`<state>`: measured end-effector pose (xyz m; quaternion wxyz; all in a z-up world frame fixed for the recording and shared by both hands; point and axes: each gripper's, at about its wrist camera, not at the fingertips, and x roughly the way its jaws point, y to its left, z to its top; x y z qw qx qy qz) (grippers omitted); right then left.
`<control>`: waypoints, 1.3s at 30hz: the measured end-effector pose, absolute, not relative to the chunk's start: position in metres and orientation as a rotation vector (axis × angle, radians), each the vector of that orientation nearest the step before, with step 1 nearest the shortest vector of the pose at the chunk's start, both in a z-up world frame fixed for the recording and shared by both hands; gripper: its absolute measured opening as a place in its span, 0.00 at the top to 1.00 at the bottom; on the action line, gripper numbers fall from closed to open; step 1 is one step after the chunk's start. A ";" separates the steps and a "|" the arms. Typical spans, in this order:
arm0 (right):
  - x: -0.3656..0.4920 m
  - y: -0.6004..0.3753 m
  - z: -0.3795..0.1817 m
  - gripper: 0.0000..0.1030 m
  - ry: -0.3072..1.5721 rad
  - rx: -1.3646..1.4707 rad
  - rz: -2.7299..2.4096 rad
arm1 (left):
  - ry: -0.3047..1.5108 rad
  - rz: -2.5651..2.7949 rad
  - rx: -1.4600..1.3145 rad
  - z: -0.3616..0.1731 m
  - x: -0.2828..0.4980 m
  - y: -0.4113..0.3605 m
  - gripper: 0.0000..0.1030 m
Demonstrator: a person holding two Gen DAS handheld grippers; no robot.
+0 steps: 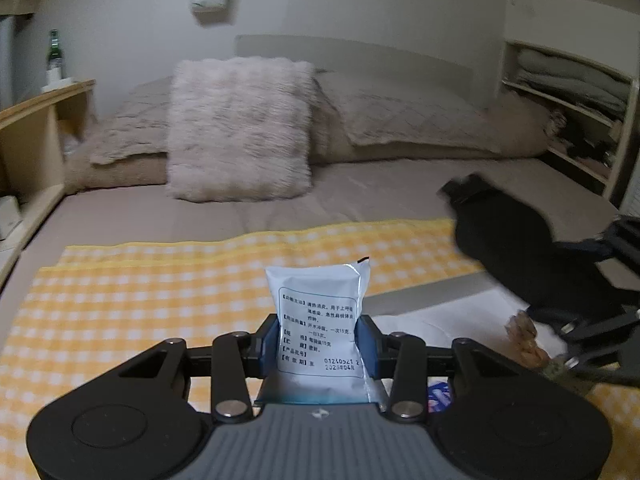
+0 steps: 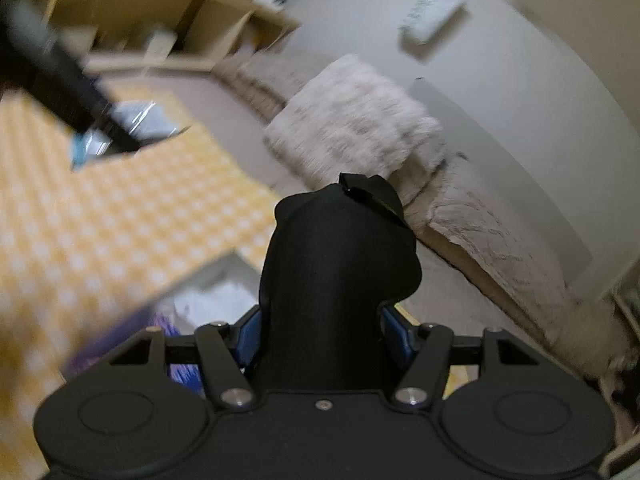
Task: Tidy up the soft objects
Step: 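Lift the sachet and black bag and carry both toward the white box, then lower the black bag and sachet into the box and open both tools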
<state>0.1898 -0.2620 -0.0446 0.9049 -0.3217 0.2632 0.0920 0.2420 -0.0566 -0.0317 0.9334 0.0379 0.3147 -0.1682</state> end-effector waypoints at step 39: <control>0.260 -0.342 -0.146 0.30 0.886 -0.691 0.083 | 0.831 -0.598 0.111 -0.118 0.317 -0.171 0.59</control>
